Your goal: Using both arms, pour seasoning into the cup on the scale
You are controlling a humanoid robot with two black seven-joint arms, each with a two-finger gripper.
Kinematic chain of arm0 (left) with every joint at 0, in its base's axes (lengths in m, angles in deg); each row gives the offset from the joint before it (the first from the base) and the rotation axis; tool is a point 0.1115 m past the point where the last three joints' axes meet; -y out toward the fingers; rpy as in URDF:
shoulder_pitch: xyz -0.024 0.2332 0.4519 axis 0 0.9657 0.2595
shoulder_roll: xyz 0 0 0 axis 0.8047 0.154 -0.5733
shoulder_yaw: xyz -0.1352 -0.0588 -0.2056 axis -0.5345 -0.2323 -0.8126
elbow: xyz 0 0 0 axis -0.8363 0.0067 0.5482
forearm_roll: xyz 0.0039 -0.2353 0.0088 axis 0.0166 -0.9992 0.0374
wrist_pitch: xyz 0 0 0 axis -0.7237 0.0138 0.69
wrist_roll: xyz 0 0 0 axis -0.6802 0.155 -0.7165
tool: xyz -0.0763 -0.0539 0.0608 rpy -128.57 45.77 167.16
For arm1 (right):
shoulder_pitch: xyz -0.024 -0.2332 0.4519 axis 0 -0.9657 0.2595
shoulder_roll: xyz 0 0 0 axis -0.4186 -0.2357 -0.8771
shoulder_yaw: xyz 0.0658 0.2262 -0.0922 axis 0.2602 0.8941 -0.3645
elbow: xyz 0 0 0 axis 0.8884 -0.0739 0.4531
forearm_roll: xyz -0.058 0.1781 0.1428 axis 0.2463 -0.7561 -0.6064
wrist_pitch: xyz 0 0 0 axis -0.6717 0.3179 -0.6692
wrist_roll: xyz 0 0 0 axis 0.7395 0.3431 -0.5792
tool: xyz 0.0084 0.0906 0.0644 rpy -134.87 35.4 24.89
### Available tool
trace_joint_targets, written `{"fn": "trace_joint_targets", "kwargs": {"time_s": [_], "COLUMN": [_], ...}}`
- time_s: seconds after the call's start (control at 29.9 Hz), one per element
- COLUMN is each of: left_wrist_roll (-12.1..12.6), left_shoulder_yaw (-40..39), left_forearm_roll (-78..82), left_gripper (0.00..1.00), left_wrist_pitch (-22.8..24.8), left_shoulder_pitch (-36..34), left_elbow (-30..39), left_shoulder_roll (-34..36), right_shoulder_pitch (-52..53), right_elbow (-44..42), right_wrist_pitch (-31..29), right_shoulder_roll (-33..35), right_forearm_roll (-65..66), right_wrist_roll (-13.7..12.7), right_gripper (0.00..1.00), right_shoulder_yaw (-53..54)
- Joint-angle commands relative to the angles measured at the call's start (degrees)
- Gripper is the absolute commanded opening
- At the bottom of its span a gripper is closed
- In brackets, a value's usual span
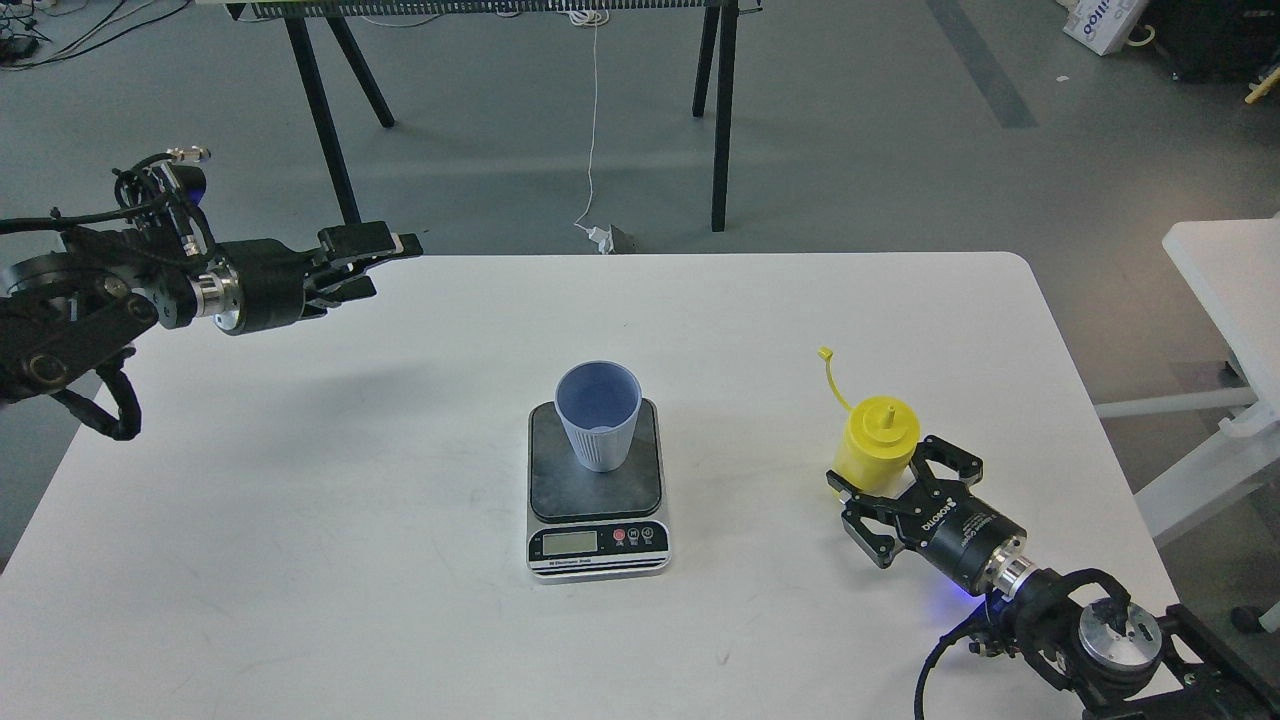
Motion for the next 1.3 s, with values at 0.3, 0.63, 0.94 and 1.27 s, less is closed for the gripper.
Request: {"fn": "trace_joint_targets", "kwargs": {"time_s": [0.3, 0.63, 0.94, 1.27], "left_wrist_roll": [0.0, 0.0, 0.0, 0.0], "left_shoulder_yaw": [0.0, -0.2, -0.3, -6.2], "left_forearm_roll": [0.0, -0.7, -7.6, -12.7], "left_gripper": [0.99, 0.99, 0.99, 0.99], "left_wrist_pitch": [0.0, 0.0, 0.0, 0.0], "left_shoulder_pitch": [0.4, 0.4, -1.3, -1.0], "left_elbow": [0.0, 0.0, 0.0, -1.8], "left_shoulder_roll": [0.0, 0.4, 1.7, 4.1], "right_shoulder_pitch": [-9.6, -18.0, 9.5, 33.0], "right_elbow": [11.7, 19.6, 10.2, -6.8], "right_wrist_pitch": [0.0, 0.0, 0.0, 0.0], "right_shoulder_roll": [8.5, 20.7, 29.0, 21.0], "right_forearm_roll": [-3.1, -8.7, -9.4, -9.1], "right_wrist_roll": [0.0, 0.0, 0.0, 0.0], "right_gripper": [0.82, 0.82, 0.89, 0.94], "right_shoulder_yaw": [1.7, 8.1, 0.1, -16.1]}}
